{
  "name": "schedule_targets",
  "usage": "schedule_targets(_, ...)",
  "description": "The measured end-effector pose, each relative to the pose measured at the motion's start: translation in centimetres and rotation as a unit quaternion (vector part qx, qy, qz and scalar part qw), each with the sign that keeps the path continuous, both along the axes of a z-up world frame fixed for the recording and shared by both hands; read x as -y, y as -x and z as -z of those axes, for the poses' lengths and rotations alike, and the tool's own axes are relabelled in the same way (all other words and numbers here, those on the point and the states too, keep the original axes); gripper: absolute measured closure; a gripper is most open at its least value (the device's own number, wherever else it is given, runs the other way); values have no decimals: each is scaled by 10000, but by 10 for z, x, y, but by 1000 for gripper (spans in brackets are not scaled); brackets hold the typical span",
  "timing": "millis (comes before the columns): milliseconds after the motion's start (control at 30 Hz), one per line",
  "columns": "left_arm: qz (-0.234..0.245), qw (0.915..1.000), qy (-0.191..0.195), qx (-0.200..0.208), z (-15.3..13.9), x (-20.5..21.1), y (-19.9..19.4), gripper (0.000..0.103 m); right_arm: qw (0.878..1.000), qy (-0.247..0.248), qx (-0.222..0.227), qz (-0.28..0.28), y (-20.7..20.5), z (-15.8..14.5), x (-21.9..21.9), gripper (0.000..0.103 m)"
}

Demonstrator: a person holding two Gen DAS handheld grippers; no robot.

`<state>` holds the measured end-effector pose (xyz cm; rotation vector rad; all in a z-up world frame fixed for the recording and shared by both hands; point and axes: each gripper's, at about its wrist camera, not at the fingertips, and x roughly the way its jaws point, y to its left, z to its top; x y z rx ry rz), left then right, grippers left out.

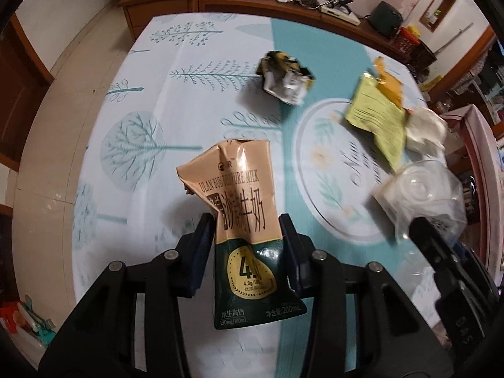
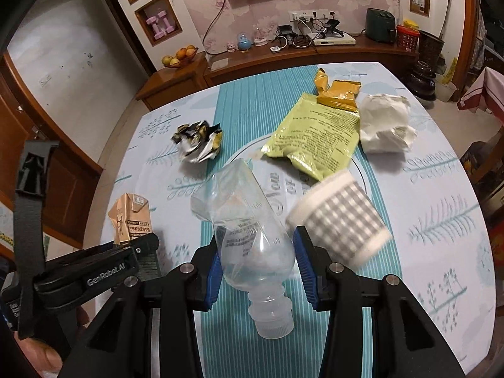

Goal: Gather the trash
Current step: 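Carry the milk pouch and plastic bottle with both tools over the bin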

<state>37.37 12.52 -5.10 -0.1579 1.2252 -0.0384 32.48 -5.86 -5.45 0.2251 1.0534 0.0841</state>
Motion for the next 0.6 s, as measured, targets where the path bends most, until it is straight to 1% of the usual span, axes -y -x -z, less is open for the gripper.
schedule_targets(100, 74, 9999, 4, 150, -22, 9, 33, 65, 9999, -111, 16, -50, 32, -11, 8, 61)
schedule_targets(233, 194, 9989, -14, 420, -52, 30, 88, 65, 9996, -242, 31, -167, 77, -23, 21, 61)
schedule_targets(267, 215, 9987, -22, 465, -57, 35, 97, 65, 9994, -264, 50, -212, 90, -28, 26, 61)
schedule_targets(433, 315, 9965, -69, 765, -82, 66, 168, 65, 9984, -291, 206, -435, 156, -46, 50, 61)
schedule_targets(600, 331, 9948, -98, 953, -100, 98, 237, 65, 9972, -362, 339, -568, 221, -63, 81, 61)
